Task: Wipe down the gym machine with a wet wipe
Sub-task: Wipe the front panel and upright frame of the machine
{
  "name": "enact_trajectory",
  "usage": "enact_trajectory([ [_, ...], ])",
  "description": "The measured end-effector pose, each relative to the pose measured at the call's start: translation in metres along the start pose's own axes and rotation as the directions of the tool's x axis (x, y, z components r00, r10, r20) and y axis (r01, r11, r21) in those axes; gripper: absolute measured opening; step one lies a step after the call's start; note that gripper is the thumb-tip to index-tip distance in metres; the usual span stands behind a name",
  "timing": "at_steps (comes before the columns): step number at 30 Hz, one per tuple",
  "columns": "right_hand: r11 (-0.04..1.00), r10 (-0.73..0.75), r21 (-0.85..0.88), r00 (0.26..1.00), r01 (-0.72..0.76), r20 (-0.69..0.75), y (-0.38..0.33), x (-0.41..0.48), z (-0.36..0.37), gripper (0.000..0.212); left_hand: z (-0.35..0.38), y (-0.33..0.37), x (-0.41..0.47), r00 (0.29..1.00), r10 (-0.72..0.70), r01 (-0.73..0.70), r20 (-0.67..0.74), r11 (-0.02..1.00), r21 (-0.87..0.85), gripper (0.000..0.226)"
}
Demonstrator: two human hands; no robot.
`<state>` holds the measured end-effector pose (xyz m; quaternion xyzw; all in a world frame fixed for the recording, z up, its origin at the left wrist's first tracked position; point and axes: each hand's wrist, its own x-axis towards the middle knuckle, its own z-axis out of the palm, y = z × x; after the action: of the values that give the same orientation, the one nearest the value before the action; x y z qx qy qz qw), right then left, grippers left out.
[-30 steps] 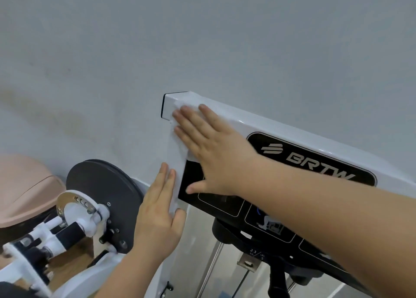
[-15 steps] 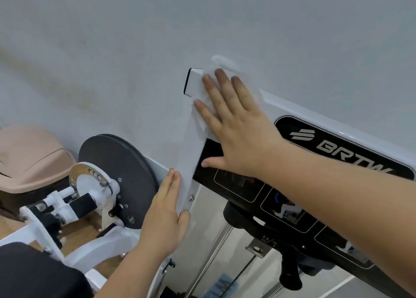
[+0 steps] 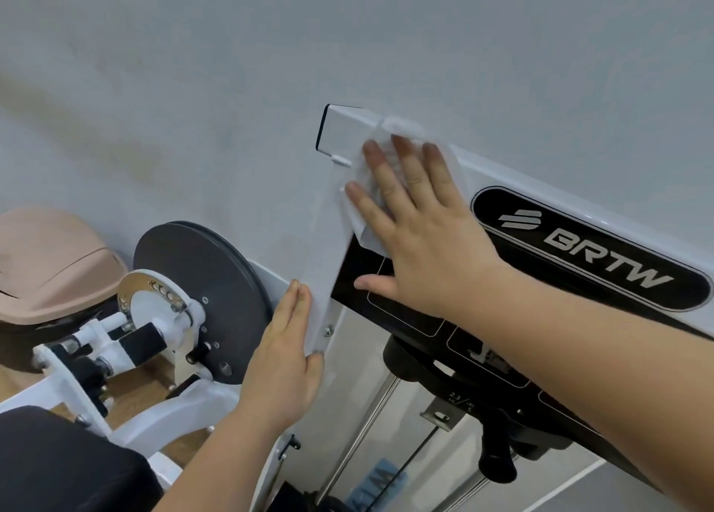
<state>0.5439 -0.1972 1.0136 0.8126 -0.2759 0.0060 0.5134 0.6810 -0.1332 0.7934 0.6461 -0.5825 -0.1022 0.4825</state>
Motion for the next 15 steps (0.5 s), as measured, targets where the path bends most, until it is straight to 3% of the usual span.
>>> enact_trajectory([
  [2, 0.999, -0.006, 0.035, 0.999, 0.004, 0.041, -0.010, -0.011, 0.002, 0.110, 0.002, -0.001, 0.000, 1.000, -0.005, 0.004, -0.014, 1.000, -0.004, 0.089],
  [6, 0.952, -0.305, 0.074, 0.932, 0.296, 0.196, -0.055, -0.060, 0.036, 0.105, -0.001, 0.005, 0.000, 0.999, -0.033, 0.034, -0.028, 0.999, 0.008, 0.088],
  [9, 0.920, -0.388, 0.039, 0.897, 0.389, 0.214, -0.046, -0.078, 0.044, 0.099, -0.002, 0.010, 0.000, 0.995, -0.088, 0.089, -0.038, 0.995, 0.034, 0.082],
  [12, 0.977, -0.215, 0.006, 0.976, 0.215, 0.037, 0.001, -0.072, 0.027, 0.096, 0.005, 0.024, -0.001, 0.984, -0.040, 0.045, -0.172, 0.999, 0.026, 0.079],
  [15, 1.000, 0.009, -0.010, 0.999, -0.009, -0.052, 0.043, -0.071, 0.006, 0.096, 0.010, 0.052, -0.001, 0.961, 0.132, -0.124, -0.245, 0.991, 0.047, 0.078],
])
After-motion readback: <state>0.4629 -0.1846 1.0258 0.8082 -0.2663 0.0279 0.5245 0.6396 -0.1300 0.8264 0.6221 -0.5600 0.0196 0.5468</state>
